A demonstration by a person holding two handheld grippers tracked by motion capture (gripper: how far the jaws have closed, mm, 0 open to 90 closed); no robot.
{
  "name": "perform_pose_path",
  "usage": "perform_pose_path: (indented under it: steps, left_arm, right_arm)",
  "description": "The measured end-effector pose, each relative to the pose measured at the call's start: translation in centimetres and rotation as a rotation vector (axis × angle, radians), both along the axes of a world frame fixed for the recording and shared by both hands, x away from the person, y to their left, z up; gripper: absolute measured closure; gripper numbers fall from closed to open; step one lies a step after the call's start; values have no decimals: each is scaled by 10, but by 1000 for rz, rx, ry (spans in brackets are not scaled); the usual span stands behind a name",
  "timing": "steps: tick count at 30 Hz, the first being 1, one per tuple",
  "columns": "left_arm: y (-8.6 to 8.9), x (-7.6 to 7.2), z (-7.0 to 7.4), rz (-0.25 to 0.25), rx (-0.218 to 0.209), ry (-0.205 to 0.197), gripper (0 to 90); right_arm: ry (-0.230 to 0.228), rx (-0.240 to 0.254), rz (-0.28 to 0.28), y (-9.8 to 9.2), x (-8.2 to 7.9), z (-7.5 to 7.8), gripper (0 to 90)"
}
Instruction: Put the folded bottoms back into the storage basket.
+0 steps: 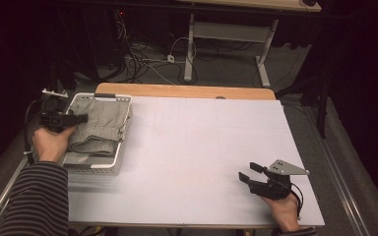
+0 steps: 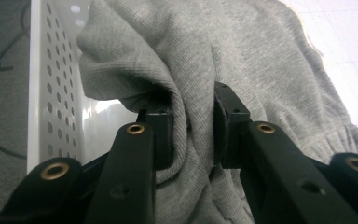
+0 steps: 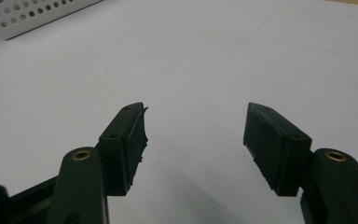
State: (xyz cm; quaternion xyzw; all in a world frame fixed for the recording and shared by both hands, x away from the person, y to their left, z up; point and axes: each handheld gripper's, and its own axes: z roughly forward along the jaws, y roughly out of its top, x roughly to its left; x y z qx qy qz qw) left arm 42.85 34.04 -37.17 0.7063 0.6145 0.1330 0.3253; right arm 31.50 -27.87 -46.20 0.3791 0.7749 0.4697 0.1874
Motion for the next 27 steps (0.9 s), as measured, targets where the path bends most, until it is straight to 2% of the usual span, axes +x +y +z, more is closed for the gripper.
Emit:
perform_pose_path:
  steps: [7,10,14,17,27]
  left_arm:
    - [3,5,-14,23,-12,28,698]
    - [4,9,-21,40,-35,49,695]
    - [1,15,-30,47,-20,70,695]
    - [-4,18,-34,45,22,84,693]
    - [-7,25,-41,56,34,92,683]
  right_arm:
    - [0,-2,3,0,0,0,398]
    - [2,-5,4,0,0,0,398]
    - [1,-4,10,1,0,0,398]
    - [2,-4,10,1,0,0,397]
    - [3,-4,12,1,0,-1,398]
